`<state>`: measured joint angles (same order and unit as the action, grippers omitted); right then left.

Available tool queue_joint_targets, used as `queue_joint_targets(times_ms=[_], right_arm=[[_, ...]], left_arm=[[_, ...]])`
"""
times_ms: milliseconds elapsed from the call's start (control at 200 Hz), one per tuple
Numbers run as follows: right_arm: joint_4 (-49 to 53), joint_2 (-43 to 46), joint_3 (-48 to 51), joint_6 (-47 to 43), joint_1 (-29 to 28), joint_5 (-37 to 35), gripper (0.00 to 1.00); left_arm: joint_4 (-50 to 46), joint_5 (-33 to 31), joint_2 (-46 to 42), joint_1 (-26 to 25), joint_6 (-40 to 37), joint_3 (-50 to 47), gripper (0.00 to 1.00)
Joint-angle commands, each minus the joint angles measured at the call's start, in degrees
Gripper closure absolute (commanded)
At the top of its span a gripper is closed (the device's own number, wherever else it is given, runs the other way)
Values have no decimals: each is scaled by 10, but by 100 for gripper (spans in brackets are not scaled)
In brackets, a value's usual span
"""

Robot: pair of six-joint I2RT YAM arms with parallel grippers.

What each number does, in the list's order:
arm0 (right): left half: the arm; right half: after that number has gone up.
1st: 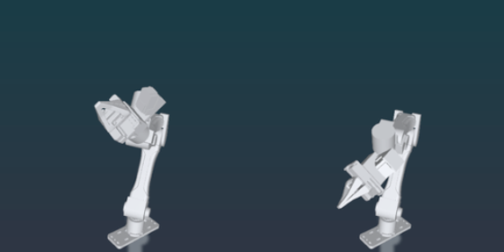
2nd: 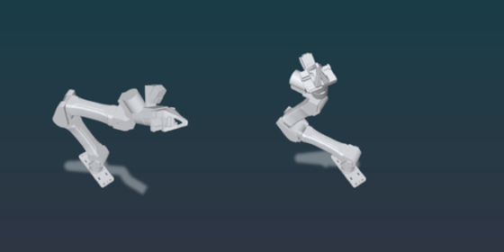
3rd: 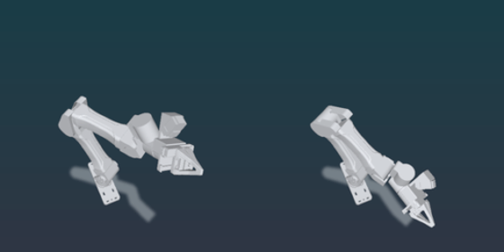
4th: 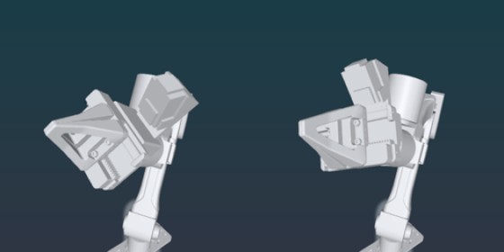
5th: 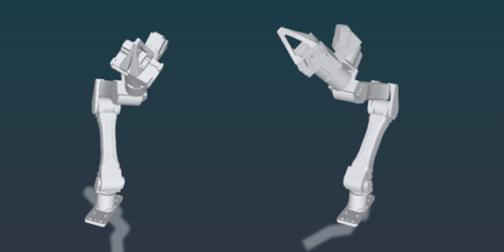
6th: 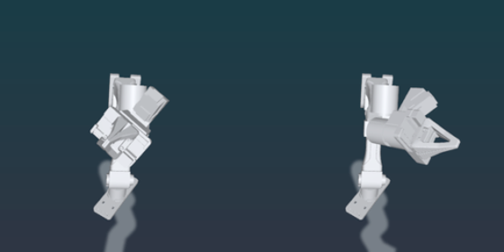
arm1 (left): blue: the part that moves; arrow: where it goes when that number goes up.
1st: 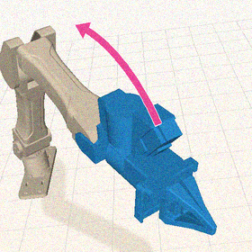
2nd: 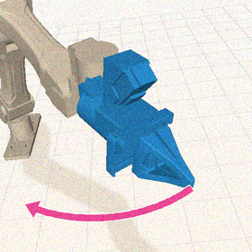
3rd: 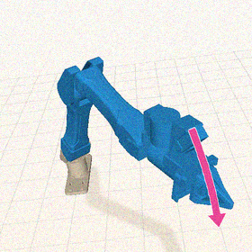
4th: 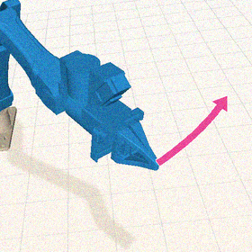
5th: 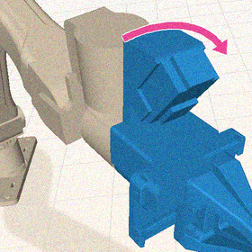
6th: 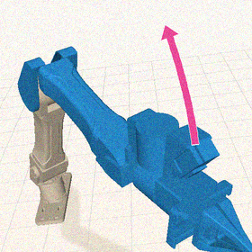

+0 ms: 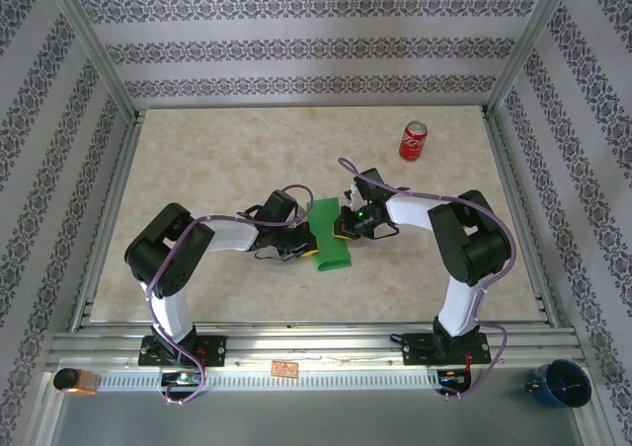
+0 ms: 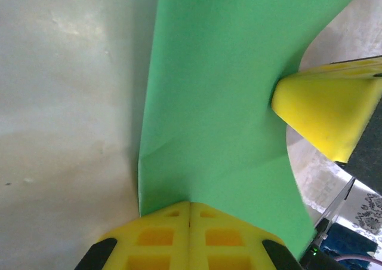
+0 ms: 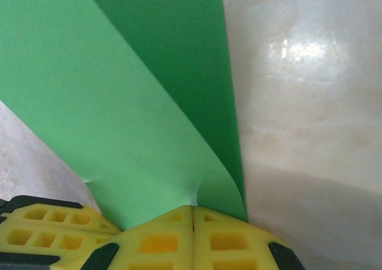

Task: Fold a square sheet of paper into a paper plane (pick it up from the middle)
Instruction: First fold the square sheet of paper in half at the center of the table.

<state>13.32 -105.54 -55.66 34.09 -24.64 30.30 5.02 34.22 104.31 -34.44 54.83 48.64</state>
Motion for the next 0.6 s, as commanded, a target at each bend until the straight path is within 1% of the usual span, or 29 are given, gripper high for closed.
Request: queue_joint_targets(times_ms=[0,125,240,380,595], right_arm=[[65,-18,23,-4,-1,-76,100],[65,-19,21,-3,-1,-77,100],[69,-18,21,-2,-2,-86,100],[72,-15,21,-3,-1,-89,100],[73,-15,20,-5,-1,-87,100]], left_arm=[[-83,-32,-7,-6,-28,-17,100],[-90,-24,-37,-14,-27,4,100],[-31,-1,-52,-21,3,2,100],[45,21,-33,-26,38,-12,100],[42,11,-7,-27,39,-40,100]])
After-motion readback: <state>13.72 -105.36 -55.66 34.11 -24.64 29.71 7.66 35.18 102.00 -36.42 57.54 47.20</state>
